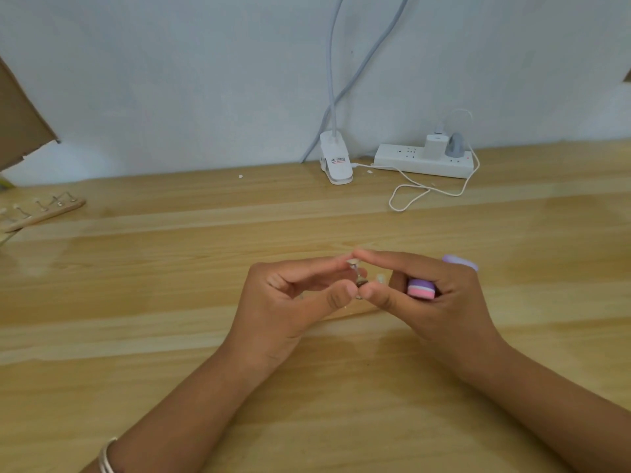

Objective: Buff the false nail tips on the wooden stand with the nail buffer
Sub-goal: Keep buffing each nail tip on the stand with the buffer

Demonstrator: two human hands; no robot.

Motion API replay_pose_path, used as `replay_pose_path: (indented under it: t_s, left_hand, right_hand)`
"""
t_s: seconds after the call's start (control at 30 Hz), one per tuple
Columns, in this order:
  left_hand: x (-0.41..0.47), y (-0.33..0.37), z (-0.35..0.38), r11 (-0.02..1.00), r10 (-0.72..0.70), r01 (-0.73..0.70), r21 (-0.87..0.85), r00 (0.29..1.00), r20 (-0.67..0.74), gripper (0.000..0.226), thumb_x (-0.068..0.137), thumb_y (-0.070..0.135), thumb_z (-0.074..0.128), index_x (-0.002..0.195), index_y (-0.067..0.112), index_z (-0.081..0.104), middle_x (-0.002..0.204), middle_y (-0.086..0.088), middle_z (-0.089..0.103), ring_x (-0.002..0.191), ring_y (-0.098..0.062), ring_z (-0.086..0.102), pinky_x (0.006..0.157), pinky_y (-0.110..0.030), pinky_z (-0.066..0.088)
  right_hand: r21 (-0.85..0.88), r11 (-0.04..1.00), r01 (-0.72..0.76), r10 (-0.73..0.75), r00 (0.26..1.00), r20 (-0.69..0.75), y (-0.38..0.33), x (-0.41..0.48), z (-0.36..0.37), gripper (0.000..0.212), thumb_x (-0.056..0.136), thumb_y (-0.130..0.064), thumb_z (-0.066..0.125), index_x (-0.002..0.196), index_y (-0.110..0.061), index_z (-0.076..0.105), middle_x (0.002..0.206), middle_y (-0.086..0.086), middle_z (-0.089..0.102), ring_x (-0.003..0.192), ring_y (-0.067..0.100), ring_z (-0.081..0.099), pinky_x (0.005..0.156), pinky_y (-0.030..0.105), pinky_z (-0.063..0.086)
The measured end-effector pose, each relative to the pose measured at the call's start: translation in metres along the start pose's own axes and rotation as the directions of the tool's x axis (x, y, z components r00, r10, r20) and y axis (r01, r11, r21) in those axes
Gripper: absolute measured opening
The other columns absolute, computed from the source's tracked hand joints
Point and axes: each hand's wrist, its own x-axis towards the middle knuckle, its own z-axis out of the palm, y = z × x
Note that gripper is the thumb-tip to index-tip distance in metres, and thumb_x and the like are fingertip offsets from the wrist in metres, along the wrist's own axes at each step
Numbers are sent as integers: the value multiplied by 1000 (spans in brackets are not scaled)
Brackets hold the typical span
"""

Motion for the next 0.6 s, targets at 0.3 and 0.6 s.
replay_pose_path:
  t_s: [0.3,0.6]
  left_hand:
    - [1,-1,-2,994,54,-49,101,998,-45,21,76,20,70,96,15,75,87,-7,76,82,-20,72,69,-24,54]
    - [-3,1,6,901,165,-143,408,986,-18,22,77,23,53,94,20,67,88,11,67,80,-5,62,71,-21,50]
  right_hand:
    - [66,995,-78,74,996,57,7,-4,-2,37,77,-27,81,109,-28,63,50,-4,46,47,4,39,59,10,38]
    - [101,984,-144,125,976,178,5,-2,-12,24,76,-24,36,99,-24,44,72,-2,43,62,18,38,63,14,36]
